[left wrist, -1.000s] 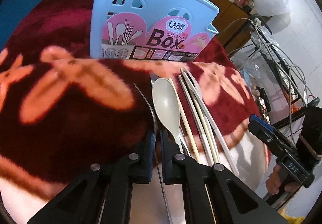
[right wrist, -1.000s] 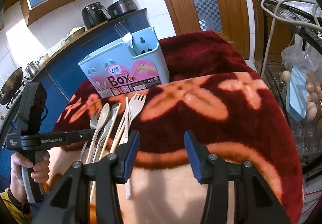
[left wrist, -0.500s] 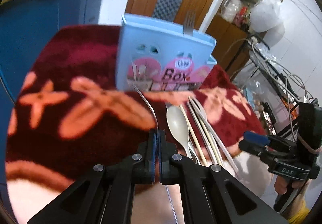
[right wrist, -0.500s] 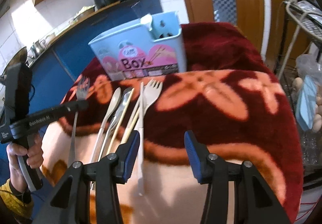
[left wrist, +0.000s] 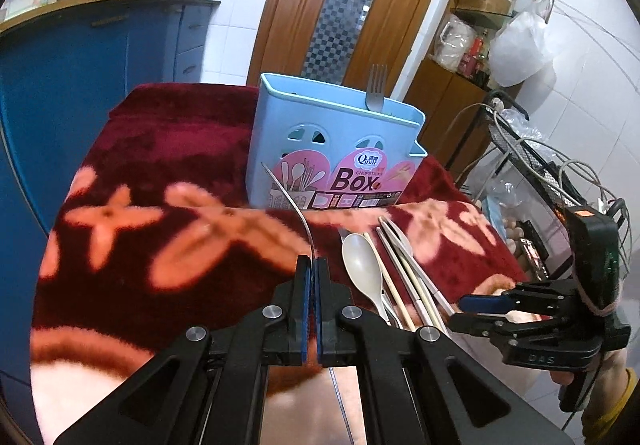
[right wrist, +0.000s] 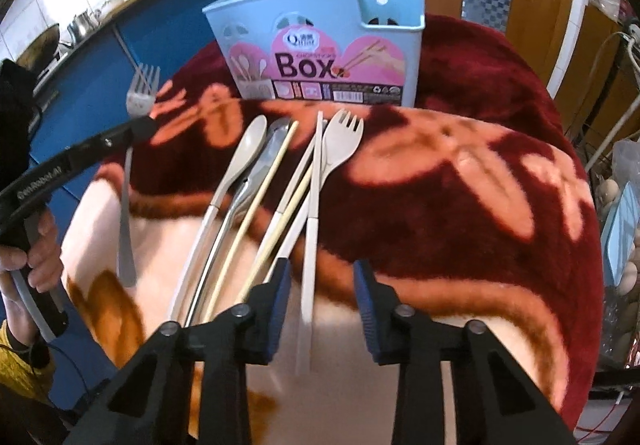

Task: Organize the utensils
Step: 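Grasp a silver fork with the left tool while the right tool grasps a white plastic stick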

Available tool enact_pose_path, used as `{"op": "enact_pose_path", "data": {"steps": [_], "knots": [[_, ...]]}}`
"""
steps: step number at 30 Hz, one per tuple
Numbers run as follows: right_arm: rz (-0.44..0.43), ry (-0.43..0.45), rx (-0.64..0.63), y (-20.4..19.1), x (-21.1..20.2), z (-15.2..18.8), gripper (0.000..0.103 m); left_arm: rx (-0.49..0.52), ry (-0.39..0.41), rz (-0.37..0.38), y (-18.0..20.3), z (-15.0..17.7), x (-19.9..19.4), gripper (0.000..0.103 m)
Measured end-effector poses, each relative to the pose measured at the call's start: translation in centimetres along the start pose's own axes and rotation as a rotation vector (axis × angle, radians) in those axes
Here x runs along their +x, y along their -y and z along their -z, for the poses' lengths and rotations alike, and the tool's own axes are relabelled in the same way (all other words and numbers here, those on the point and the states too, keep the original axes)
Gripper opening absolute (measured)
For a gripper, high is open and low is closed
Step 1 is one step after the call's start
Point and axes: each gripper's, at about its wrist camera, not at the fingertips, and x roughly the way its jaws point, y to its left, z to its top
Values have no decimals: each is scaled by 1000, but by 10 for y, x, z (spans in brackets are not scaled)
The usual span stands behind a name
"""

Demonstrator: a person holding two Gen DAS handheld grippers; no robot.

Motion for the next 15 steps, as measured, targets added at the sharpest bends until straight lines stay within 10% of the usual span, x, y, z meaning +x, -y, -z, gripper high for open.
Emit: {"op": "enact_pose_path", "data": {"steps": [3,15], "knots": [[7,-5,6,2,4,-3,13,1,6,6,0,1,-1,1],[44,-113,-47,-1,22,-44,14,31,44,-4,1,-6,-10,1]]}}
